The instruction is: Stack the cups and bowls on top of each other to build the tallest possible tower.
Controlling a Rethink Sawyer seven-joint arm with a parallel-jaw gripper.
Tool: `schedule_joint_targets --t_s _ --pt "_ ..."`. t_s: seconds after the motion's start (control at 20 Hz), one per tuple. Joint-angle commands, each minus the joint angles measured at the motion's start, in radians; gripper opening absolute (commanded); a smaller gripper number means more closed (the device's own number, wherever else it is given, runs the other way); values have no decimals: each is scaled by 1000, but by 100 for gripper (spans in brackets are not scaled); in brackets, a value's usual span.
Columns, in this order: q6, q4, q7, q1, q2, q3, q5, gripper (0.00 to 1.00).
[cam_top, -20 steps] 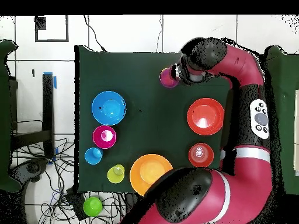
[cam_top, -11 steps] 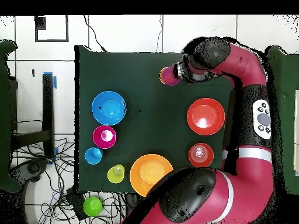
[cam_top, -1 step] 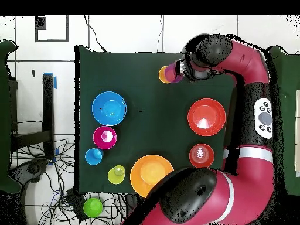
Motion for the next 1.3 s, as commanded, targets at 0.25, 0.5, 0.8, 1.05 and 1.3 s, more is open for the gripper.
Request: schedule_joint_targets --t_s 0.25,0.5,0.8,1.05,1.3 --pt "-56 8 -319 4 1 74 -78 0" --pt "-50 -1 -300 7 6 75 -74 0" --pt "-25 -28 -276 16 12 77 -69 0" --pt "-11 -67 -266 28 29 86 -66 0" --pt "7 -97 -251 38 34 88 -59 0"
